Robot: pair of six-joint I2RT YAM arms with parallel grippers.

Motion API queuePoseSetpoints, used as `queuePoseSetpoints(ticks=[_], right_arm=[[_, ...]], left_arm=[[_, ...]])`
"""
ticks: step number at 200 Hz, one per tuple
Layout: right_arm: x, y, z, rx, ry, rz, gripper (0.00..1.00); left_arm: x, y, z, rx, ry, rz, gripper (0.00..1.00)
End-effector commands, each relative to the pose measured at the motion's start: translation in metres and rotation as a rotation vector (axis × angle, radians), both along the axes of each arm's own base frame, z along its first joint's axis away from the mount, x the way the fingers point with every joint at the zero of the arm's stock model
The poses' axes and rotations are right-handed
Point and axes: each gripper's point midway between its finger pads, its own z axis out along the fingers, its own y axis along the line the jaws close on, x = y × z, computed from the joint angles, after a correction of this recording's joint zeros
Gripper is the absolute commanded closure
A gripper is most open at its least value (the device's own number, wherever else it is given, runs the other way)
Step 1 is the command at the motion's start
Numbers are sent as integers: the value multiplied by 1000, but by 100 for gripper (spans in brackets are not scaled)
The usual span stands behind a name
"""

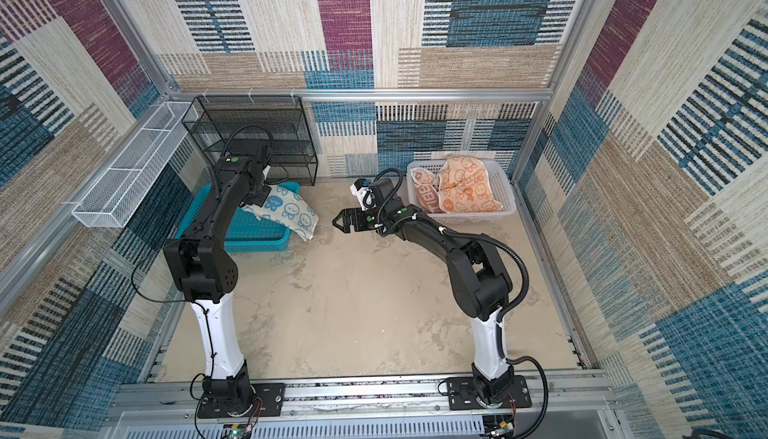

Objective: Fold and stack the towels
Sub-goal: 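Lower the held towel into the teal basket and open the left gripper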

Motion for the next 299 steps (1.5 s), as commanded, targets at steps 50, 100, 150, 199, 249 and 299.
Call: queuePoseSetpoints(ticks=[50,100,150,199,249,299], right_arm=[[0,5,-4,-3,4,13,1],[0,6,-7,0,10,18,1],[-1,6,-10,-5,11,26,1],[-3,6,-17,-5,18,32,1],[-3,7,-20,-8,22,37,1],[-5,6,-20,-6,22,37,1]], left_arm=[[2,32,9,59,-79,51,100],[3,49,-11,106,-62,73,100],[5,60,-42,123,-42,86,100],[11,75,-67,136,-2,122,100],[15,83,-96,141,42,131,100],[14,92,-110,158,73,143,100]])
